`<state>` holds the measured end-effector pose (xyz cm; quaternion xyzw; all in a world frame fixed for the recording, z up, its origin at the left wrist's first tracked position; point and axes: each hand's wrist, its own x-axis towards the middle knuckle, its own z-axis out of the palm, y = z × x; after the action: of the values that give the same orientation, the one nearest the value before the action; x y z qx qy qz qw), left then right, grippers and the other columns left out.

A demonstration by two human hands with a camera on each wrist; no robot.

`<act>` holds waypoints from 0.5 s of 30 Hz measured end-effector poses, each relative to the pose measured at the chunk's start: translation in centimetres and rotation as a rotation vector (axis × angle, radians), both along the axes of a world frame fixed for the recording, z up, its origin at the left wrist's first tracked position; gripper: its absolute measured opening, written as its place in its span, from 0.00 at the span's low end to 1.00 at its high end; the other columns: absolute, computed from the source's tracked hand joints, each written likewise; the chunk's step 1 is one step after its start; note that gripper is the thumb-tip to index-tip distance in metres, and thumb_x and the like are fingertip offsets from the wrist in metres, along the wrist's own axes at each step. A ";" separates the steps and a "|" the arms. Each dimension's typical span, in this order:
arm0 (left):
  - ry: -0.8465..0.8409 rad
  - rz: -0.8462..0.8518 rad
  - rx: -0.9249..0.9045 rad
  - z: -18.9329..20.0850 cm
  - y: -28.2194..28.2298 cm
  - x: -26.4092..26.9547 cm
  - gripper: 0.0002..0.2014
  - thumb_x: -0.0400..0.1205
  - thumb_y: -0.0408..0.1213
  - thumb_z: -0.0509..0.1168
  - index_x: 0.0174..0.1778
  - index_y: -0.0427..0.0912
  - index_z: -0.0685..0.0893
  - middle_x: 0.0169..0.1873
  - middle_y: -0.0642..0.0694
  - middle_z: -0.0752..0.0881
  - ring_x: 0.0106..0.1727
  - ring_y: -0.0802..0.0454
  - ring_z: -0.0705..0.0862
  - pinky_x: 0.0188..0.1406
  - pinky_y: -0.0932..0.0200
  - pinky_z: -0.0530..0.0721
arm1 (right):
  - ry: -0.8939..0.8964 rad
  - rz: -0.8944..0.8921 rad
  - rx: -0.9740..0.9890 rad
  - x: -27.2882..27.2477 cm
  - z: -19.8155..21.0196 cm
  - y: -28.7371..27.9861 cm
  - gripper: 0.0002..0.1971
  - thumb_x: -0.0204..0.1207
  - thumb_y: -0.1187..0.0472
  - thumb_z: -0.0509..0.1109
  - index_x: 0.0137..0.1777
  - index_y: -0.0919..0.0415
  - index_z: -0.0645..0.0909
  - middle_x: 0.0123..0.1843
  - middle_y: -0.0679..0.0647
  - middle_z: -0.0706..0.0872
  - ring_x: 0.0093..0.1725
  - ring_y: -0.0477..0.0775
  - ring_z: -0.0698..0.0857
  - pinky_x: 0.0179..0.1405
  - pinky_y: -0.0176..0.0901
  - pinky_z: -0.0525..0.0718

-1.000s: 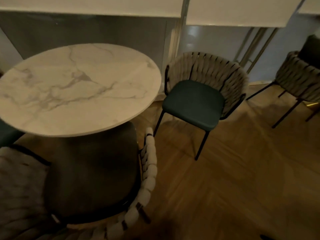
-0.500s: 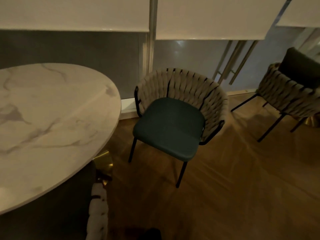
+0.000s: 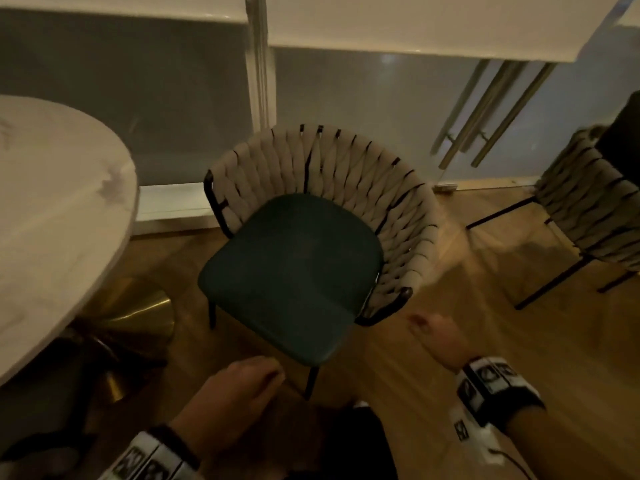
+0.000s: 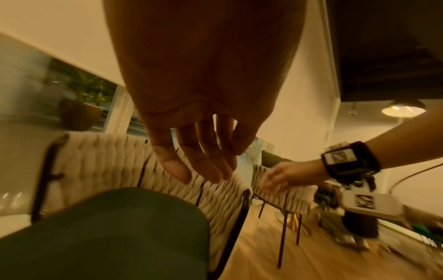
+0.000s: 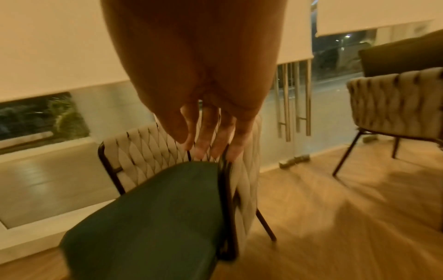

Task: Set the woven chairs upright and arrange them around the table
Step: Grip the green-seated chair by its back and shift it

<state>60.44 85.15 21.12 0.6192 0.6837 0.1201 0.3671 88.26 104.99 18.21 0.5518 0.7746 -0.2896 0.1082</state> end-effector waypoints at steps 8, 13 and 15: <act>-0.120 0.289 0.016 -4.3 17.9 14.3 0.17 0.82 0.51 0.58 0.65 0.52 0.75 0.60 0.51 0.79 0.63 0.52 0.75 0.60 0.55 0.77 | 0.087 -0.046 0.238 -0.5 1.3 23.5 0.17 0.82 0.59 0.63 0.67 0.62 0.80 0.67 0.66 0.80 0.64 0.67 0.79 0.60 0.49 0.77; -0.117 0.258 -0.081 -7.4 27.1 18.8 0.37 0.77 0.58 0.63 0.78 0.50 0.56 0.78 0.46 0.64 0.77 0.44 0.63 0.74 0.42 0.71 | -0.026 -0.151 0.148 -0.9 -1.0 31.8 0.33 0.77 0.48 0.69 0.79 0.54 0.63 0.76 0.66 0.70 0.71 0.72 0.74 0.67 0.60 0.77; -0.085 0.231 -0.121 -8.4 29.4 19.8 0.43 0.76 0.58 0.65 0.81 0.51 0.49 0.81 0.44 0.58 0.80 0.42 0.59 0.77 0.41 0.66 | -0.028 -0.166 0.052 -1.2 -2.3 33.5 0.42 0.75 0.48 0.72 0.83 0.54 0.52 0.78 0.70 0.66 0.72 0.73 0.74 0.67 0.59 0.76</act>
<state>80.23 114.53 12.72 0.5075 0.7401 0.1464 0.4162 87.10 138.44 15.89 0.6207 0.7317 -0.2700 0.0802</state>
